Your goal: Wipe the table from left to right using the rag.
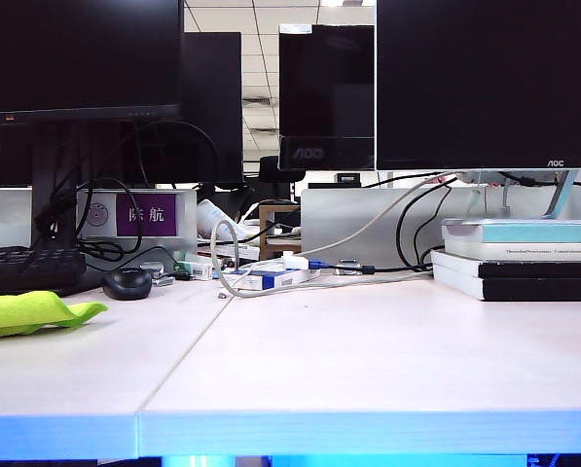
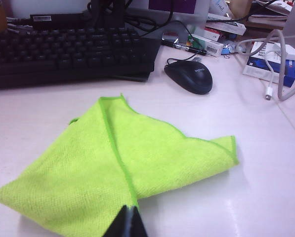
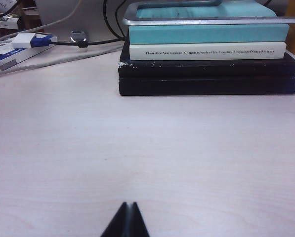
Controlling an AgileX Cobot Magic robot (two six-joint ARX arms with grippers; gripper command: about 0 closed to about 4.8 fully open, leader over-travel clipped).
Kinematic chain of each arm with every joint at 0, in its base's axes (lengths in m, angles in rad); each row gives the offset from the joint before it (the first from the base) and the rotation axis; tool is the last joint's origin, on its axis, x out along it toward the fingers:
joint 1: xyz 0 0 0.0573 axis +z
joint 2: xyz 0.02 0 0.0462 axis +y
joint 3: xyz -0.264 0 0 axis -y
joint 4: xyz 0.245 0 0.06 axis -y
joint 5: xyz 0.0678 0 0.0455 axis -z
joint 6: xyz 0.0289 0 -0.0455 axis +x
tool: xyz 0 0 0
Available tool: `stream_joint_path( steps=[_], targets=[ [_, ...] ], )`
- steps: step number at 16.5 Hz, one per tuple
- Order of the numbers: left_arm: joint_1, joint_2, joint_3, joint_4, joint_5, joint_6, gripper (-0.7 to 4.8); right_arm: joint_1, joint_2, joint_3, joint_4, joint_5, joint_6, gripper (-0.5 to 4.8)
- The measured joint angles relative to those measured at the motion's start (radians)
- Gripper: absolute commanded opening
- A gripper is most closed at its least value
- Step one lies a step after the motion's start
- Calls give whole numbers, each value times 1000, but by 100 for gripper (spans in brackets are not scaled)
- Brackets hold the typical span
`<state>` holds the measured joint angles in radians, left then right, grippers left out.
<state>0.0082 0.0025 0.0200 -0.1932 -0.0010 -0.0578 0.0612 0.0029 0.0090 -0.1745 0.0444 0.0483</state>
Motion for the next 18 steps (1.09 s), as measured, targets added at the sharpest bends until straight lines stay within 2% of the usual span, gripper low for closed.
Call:
stream_joint_path(
  steps=[5, 6, 9, 14, 18],
  targets=[
    [0, 0, 0, 0, 0, -1, -5, 0, 0, 0, 0, 0, 5, -5],
    [0, 0, 2, -2, 0, -8, -5, 0, 0, 0, 7, 9, 73, -5],
    [0, 0, 44, -32, -17, -77, -5, 0, 0, 19, 80, 24, 137, -5],
    [0, 100, 208, -30, -56, -113, -5, 0, 61, 223, 87, 84, 144, -5],
    [0, 357, 441, 8, -109, -131, -5, -1, 271, 493, 94, 92, 106, -5]
  ],
)
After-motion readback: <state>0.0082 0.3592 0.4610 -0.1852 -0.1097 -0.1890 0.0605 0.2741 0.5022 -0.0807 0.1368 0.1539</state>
